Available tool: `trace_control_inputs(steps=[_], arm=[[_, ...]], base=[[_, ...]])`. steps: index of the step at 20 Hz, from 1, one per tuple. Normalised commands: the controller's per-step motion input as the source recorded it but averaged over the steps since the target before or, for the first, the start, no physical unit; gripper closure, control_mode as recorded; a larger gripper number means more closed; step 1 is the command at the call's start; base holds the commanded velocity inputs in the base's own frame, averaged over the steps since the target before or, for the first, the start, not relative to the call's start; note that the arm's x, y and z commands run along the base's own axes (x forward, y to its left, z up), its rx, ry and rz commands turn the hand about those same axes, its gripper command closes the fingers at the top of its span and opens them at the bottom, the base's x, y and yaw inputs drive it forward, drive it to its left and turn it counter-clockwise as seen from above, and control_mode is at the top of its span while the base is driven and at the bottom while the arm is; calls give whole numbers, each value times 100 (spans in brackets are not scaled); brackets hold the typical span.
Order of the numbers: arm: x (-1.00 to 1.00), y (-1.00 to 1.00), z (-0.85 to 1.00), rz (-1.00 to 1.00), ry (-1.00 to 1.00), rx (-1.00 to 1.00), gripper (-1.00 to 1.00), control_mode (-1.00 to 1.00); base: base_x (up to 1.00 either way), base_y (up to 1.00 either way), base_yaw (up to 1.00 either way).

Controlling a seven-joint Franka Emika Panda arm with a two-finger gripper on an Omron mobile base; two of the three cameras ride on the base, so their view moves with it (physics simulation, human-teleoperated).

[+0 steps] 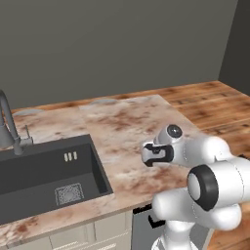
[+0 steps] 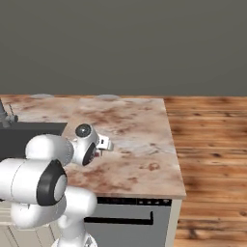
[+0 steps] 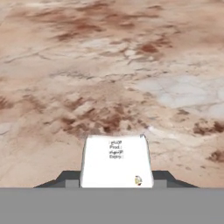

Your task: Move the drinks to the dining counter.

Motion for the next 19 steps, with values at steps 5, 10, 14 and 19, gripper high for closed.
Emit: trace_control_inputs(steps=[5, 10, 14, 19], arm=[[4, 0, -47, 0, 0, 2, 100, -100], [3, 0, -49, 0, 0, 2, 100, -100], [7, 0, -53, 0, 0, 1, 100, -100], [4, 0, -59, 0, 2, 1, 100, -100]], base=[[0, 0, 0], [0, 0, 0], [0, 0, 0], [0, 0, 0]])
